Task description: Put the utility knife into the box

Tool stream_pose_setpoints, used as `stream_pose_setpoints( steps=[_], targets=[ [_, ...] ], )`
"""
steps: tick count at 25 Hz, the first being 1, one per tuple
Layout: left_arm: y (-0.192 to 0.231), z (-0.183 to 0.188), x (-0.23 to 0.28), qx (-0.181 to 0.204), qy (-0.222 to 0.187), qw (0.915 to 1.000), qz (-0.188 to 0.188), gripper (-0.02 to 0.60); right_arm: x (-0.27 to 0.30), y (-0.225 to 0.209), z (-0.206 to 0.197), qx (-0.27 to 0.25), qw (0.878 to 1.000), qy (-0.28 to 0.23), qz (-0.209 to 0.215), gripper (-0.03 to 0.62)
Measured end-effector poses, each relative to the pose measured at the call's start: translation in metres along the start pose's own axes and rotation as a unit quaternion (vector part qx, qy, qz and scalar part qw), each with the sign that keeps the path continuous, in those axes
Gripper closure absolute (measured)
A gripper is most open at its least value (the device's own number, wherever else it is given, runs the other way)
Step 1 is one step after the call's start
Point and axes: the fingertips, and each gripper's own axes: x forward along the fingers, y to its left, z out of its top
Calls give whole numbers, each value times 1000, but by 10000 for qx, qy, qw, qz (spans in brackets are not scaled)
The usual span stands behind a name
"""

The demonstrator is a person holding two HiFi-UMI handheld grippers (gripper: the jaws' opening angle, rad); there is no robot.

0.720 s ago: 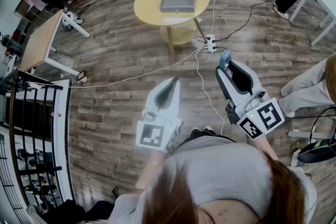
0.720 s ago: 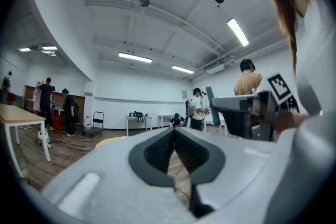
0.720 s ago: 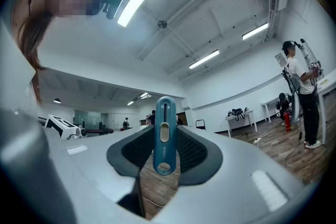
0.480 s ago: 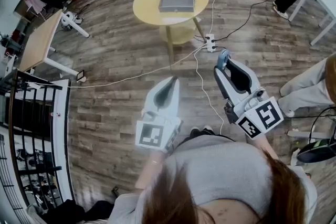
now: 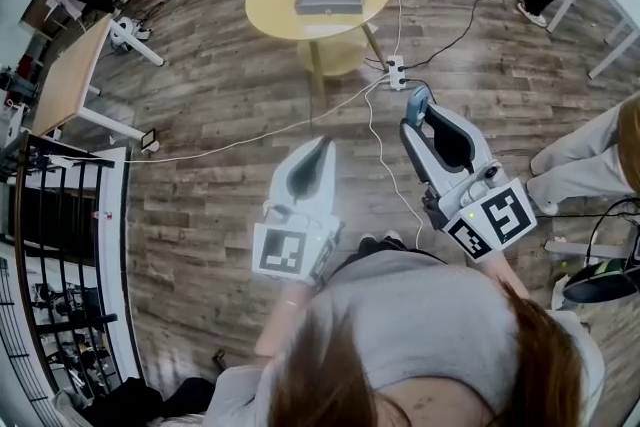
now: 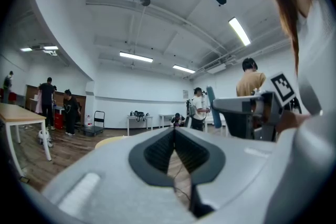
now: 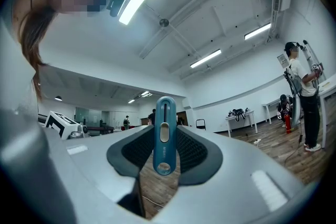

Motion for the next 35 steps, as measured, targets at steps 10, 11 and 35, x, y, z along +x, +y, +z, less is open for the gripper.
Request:
stream_pose_setpoints(
  steps=[10,11,35],
  targets=[
    [-4,-36,16,-64,937,9955,-135,586,1,-3,1,-19,9999,81,-92,462],
    [-4,-43,20,-59,1082,9940,-167,586,3,-4,2,-29,9999,90,-103,462],
    [-9,-78,86,-229,1621,9864,-150,586,27,-40,-17,101,9992,392,28,462]
  ],
)
